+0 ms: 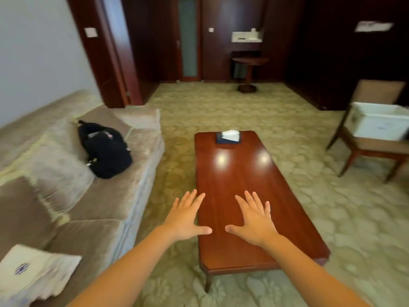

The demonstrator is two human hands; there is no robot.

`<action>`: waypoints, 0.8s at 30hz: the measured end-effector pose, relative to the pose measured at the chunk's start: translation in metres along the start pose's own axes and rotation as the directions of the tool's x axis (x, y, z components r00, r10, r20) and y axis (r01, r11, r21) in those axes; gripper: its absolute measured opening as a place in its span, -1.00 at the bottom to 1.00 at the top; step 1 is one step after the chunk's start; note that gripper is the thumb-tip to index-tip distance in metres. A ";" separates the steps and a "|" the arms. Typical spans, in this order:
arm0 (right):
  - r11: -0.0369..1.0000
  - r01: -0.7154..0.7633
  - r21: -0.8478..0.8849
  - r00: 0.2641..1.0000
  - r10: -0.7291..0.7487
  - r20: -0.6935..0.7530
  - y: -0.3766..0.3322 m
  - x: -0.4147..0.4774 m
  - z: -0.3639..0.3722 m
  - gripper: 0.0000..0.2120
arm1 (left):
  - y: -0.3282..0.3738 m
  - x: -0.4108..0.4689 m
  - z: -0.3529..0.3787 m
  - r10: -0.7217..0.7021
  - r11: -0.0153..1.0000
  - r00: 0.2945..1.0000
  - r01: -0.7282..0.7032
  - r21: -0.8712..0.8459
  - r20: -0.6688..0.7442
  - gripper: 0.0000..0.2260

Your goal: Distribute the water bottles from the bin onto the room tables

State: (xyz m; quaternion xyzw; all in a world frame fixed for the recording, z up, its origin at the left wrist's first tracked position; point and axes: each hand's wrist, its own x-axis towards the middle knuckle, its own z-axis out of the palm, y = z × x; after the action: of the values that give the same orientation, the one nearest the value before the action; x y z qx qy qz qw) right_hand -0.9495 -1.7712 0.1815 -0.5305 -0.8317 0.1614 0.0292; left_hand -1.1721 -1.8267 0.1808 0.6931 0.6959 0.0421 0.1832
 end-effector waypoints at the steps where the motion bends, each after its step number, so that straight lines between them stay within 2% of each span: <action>1: 0.999 -0.042 0.007 0.999 0.042 -0.012 0.014 0.000 -0.002 -0.04 | 0.011 0.017 0.002 0.040 0.999 0.999 -0.040 0.003 0.016 -0.02; 6: 0.969 -0.245 0.021 0.968 0.246 -0.051 0.073 0.004 -0.015 -0.04 | 0.060 0.096 0.008 0.228 0.971 0.970 -0.233 0.055 0.084 -0.03; 11: 0.898 -0.431 0.087 0.889 0.439 -0.133 0.124 0.013 -0.044 -0.05 | 0.113 0.175 -0.006 0.412 0.895 0.902 -0.427 0.125 0.129 -0.07; 16: 0.807 -0.571 0.151 0.780 0.591 -0.207 0.166 0.009 -0.058 -0.05 | 0.168 0.230 -0.003 0.556 0.806 0.809 -0.581 0.115 0.191 -0.06; 24: 0.642 -0.729 0.236 0.606 0.767 -0.212 0.258 -0.046 -0.077 -0.03 | 0.288 0.276 0.037 0.708 0.635 0.622 -0.768 0.085 0.335 -0.03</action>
State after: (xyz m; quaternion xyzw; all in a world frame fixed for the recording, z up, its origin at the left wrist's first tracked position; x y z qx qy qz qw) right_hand -0.6877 -1.6942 0.1830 -0.8442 -0.5072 0.1303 0.1146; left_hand -0.8790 -1.5535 0.1824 0.9327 0.3155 -0.0584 0.1646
